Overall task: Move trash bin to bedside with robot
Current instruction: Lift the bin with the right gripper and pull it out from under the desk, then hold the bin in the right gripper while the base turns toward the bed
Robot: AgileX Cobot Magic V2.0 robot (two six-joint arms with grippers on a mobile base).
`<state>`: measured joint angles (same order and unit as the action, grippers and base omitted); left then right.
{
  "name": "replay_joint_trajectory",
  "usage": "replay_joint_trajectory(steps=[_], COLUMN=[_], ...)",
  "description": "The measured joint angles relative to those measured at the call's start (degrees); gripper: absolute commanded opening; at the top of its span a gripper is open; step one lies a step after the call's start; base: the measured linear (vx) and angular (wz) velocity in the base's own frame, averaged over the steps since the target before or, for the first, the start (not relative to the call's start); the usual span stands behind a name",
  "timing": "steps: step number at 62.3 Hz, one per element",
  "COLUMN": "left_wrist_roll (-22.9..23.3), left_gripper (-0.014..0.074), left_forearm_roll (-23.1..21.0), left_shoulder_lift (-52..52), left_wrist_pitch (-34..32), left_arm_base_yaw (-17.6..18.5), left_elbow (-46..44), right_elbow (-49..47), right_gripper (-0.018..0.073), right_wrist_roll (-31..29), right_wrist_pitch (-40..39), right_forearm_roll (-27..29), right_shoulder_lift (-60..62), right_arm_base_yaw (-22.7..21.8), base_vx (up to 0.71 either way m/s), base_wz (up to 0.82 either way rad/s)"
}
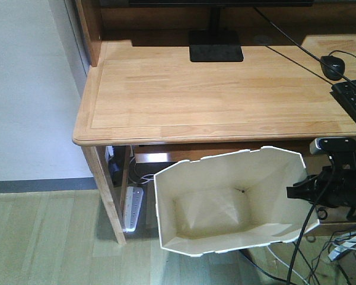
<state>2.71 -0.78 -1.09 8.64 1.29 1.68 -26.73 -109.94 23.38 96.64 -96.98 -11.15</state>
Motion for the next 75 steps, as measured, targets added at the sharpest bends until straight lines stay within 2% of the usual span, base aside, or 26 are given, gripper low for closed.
replay_joint_trajectory(steps=[28,55,75], left_wrist_roll=[0.0,0.0,0.0], left_gripper=[-0.0006,-0.0006,-0.0006], left_forearm_roll=[0.0,0.0,0.0], left_shoulder_lift=[0.0,0.0,0.0], left_wrist_pitch=[0.0,0.0,0.0], left_arm_base_yaw=[0.0,0.0,0.0], left_elbow=[0.0,0.0,0.0], right_elbow=[0.1,0.1,0.1], right_gripper=[-0.0006,-0.0006,-0.0006], right_wrist_roll=[0.0,-1.3,-1.3], right_wrist_pitch=[8.9,7.0,6.7], right_forearm_roll=[-0.6,-1.5,-1.4], right_shoulder_lift=[0.1,0.1,0.1], right_arm_base_yaw=[0.1,0.1,0.1], base_vx=[0.0,-0.01,-0.08], base_wz=[0.0,0.05,0.32])
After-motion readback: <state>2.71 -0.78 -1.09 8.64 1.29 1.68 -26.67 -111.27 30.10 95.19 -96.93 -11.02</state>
